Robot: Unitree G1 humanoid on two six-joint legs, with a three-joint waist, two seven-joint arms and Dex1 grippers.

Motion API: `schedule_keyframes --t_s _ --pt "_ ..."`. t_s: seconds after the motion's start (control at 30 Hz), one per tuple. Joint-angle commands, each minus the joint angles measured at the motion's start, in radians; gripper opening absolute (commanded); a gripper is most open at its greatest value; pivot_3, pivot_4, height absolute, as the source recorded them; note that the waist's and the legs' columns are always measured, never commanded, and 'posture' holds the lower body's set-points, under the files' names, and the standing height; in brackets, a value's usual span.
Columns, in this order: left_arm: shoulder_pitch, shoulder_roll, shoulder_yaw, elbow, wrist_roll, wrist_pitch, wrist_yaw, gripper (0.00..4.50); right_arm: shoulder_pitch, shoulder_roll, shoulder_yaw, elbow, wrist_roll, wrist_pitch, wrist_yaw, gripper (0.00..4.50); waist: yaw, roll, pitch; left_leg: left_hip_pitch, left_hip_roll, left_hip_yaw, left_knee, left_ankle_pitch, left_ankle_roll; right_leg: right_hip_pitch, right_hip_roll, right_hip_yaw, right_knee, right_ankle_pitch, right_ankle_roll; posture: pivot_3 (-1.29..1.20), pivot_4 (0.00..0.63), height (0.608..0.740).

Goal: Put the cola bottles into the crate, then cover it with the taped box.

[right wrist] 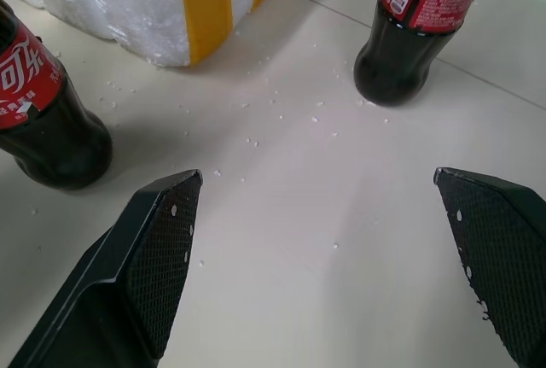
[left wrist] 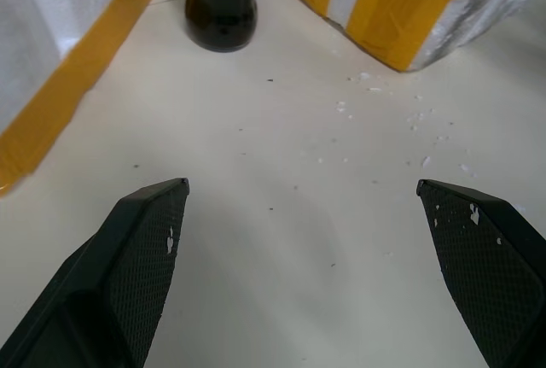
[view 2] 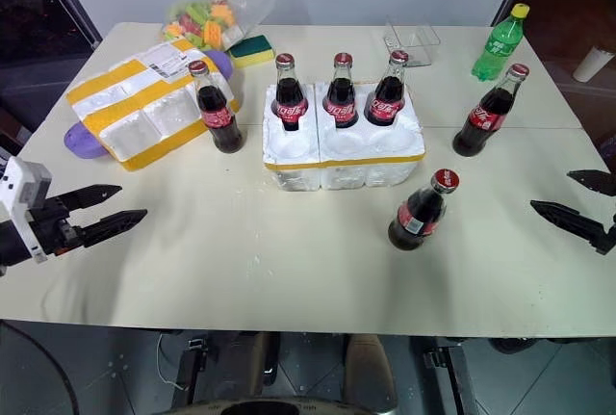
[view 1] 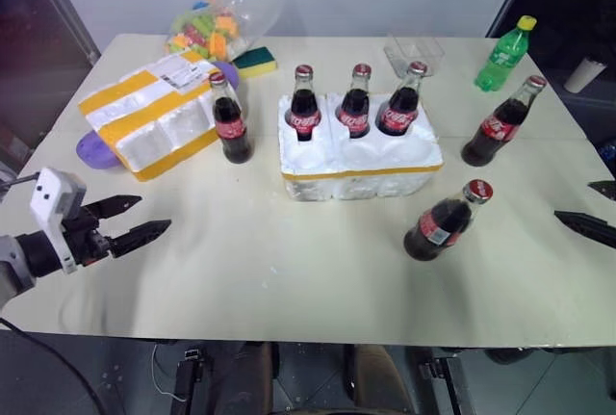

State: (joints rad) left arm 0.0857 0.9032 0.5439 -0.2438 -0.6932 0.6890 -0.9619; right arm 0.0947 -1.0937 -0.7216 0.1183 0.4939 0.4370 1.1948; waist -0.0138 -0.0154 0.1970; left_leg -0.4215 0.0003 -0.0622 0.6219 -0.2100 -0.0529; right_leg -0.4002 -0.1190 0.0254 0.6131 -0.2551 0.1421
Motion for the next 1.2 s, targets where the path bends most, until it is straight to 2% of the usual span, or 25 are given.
schedule_keyframes --t_s 0.03,0.6,0.83,0.93,1.03,1.2 --pt "0.015 0.012 0.000 -0.028 0.012 -0.023 -0.014 4.49 -0.003 -0.008 -0.027 0.006 -0.004 -0.028 0.005 4.50 0.000 0.000 0.000 0.000 0.000 0.000 0.000 0.000 0.000 0.000 0.000 0.000 0.000 0.000 0.000 0.00 0.150 0.739" --pt "0.021 -0.020 -0.023 -0.062 -0.020 0.010 0.005 4.49 0.015 0.014 -0.031 0.017 -0.015 -0.063 -0.006 4.50 0.000 0.000 0.000 0.000 0.000 0.000 0.000 0.000 0.000 0.000 0.000 0.000 0.001 0.000 0.000 0.00 0.150 0.739" --pt "-0.031 -0.033 -0.022 -0.038 -0.021 0.014 0.042 4.49 -0.012 0.005 -0.024 0.046 0.005 -0.030 -0.011 4.50 0.000 0.000 0.000 0.001 0.000 0.000 0.001 0.000 0.000 0.001 0.000 0.000 0.001 0.000 0.000 0.00 0.150 0.739" --pt "-0.119 -0.071 -0.021 -0.012 -0.036 0.020 0.106 4.49 -0.043 -0.014 -0.043 0.014 0.039 0.008 -0.004 4.50 0.002 0.000 0.000 0.001 0.000 0.000 0.002 0.000 0.000 0.002 0.000 0.000 0.001 0.000 0.000 0.00 0.150 0.739" --pt "-0.244 -0.106 -0.082 0.037 -0.008 0.007 0.157 4.49 -0.098 -0.049 -0.057 -0.041 0.117 0.102 0.014 4.50 0.002 0.001 0.000 0.002 0.000 0.000 0.003 0.000 0.000 0.003 0.000 0.000 0.002 0.000 0.000 0.00 0.150 0.739" --pt "-0.506 -0.187 -0.260 0.221 0.116 -0.059 0.214 4.49 -0.204 -0.099 -0.013 -0.160 0.244 0.250 0.028 4.50 0.003 0.000 0.000 0.002 0.000 -0.001 0.006 0.000 0.000 0.004 0.001 0.000 0.005 0.001 0.001 0.00 0.150 0.739"
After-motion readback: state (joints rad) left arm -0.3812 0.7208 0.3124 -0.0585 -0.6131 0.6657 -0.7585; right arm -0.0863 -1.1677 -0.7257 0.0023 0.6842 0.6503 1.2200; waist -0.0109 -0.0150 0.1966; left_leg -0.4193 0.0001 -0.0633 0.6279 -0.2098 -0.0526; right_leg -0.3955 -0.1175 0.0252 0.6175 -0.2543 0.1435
